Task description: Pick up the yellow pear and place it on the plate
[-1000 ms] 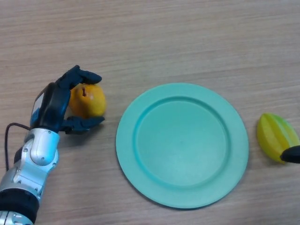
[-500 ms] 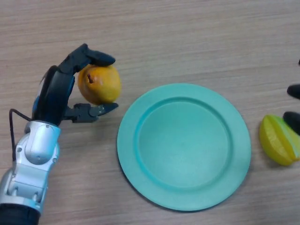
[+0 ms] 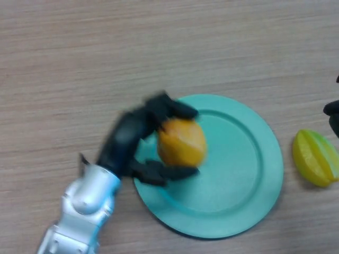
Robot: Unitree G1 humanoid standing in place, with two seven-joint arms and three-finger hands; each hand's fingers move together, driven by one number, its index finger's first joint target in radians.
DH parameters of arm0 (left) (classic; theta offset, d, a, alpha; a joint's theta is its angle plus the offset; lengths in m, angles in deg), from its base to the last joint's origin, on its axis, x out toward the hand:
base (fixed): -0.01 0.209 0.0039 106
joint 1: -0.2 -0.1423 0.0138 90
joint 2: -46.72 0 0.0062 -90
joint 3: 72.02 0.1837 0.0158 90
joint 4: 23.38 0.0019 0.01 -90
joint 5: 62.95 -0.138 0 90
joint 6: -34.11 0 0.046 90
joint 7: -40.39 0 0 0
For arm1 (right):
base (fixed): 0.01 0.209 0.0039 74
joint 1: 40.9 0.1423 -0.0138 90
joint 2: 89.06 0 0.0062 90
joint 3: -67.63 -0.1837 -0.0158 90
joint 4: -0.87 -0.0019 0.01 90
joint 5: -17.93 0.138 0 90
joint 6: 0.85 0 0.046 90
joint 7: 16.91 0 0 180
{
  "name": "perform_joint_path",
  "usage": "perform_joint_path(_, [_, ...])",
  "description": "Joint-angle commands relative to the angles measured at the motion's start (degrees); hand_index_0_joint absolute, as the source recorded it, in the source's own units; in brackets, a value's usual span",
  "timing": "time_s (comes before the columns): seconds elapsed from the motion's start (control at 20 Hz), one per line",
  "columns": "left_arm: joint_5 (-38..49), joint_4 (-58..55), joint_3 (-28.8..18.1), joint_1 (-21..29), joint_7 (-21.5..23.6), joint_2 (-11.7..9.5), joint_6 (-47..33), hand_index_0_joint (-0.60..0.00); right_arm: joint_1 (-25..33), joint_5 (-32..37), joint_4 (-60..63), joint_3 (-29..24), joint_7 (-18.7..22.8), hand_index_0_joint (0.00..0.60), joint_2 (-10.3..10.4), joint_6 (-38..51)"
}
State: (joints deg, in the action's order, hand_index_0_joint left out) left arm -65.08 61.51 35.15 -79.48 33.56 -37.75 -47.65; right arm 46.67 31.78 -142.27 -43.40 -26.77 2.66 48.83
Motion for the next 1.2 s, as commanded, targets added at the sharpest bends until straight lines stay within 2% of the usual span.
perform_joint_path(0.05, [0.07,-2.78,-1.45,1.65,2.44,-0.43,-5.82,-0.6,0.97,2.08,-3.3,-2.18,1.35,0.4,-1.2,5.34])
perform_joint_path(0.1, [-0.02,-2.71,-0.82,1.55,2.52,-0.43,-5.27,-0.6,0.91,2.25,-3.48,-2.19,1.33,0.3,-1.22,5.35])
perform_joint_path(0.15, [-0.07,-2.62,0.59,1.22,2.61,-0.42,-3.89,-0.6,0.91,2.52,-3.98,-2.36,1.22,0.15,-1.44,5.06])
perform_joint_path(0.2, [-0.19,-2.14,1.98,0.82,2.7,-0.42,-3.2,-0.6,0.83,1.91,-4.28,-2.3,0.69,0.05,-1.78,5.38])
perform_joint_path(0.25, [-0.35,-1.41,3.04,0.39,2.78,-0.42,-3.36,-0.6,0.63,0.5,-4.27,-1.89,-0.21,0.0,-1.82,6.6])
perform_joint_path(0.5, [-3.56,2.87,3.26,0.0,2.9,-0.42,-8.21,-0.6,0.5,-3.05,-3.96,-1.09,-2.59,0.0,-1.39,7.9])
perform_joint_path(0.8, [-5.66,6.86,2.71,2.3,6.08,-0.42,-11.99,-0.6,0.43,-3.28,-2.99,-1.0,-2.97,0.0,-1.19,9.79])
perform_joint_path(0.9, [-6.15,8.16,2.98,2.9,7.43,-0.42,-12.64,-0.402,0.35,-3.33,-2.79,-0.97,-3.1,0.0,-1.16,10.1])
perform_joint_path(0.95, [-6.47,8.46,2.96,3.11,8.04,-0.42,-12.67,-0.252,0.44,-3.28,-2.62,-1.0,-3.12,0.0,-1.2,10.15])
perform_joint_path(1.0, [-7.17,8.8,2.95,3.34,8.61,-0.42,-12.78,-0.152,0.53,-3.24,-2.34,-0.93,-3.03,0.0,-1.18,10.39])
perform_joint_path(1.05, [-9.48,9.58,2.82,3.54,9.55,-0.42,-13.5,-0.019,0.56,-3.22,-1.63,-0.6,-2.81,0.0,-1.16,11.45])
perform_joint_path(1.1, [-9.93,9.49,2.55,3.33,9.5,-0.42,-13.62,0.0,0.73,-3.1,-1.39,-0.51,-2.7,0.0,-1.28,11.45])
perform_joint_path(1.2, [-9.76,7.1,1.22,2.63,7.81,-0.42,-11.87,0.0,1.05,-2.87,-1.0,-0.46,-2.49,0.0,-1.64,10.81])
